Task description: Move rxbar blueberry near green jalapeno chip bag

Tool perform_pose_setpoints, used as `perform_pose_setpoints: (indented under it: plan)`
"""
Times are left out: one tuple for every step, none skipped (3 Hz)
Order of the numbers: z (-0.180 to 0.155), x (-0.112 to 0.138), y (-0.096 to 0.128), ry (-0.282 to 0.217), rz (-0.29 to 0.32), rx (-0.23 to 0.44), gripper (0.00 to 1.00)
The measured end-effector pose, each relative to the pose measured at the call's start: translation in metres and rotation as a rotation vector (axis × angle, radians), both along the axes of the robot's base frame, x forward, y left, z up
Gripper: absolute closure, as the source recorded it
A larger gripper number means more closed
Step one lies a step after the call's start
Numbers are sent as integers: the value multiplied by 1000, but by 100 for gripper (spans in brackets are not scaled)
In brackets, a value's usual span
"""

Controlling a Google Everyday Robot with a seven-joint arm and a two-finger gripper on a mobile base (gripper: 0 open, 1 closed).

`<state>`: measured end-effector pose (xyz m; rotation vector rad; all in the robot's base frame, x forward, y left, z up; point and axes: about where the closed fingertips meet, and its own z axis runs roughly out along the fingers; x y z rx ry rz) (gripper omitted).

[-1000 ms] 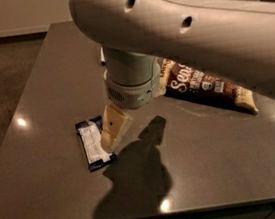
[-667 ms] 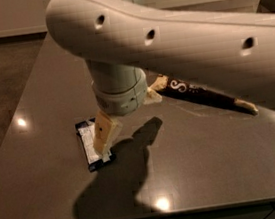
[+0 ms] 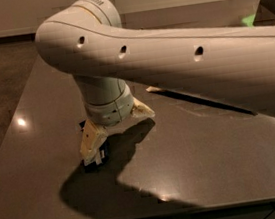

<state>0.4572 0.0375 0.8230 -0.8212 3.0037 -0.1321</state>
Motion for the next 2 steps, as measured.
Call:
perform_pose_setpoints:
  plan:
    - [-10,2,8,35,-44,21,0]
    - [-12,-1,21,59,-62,44,17]
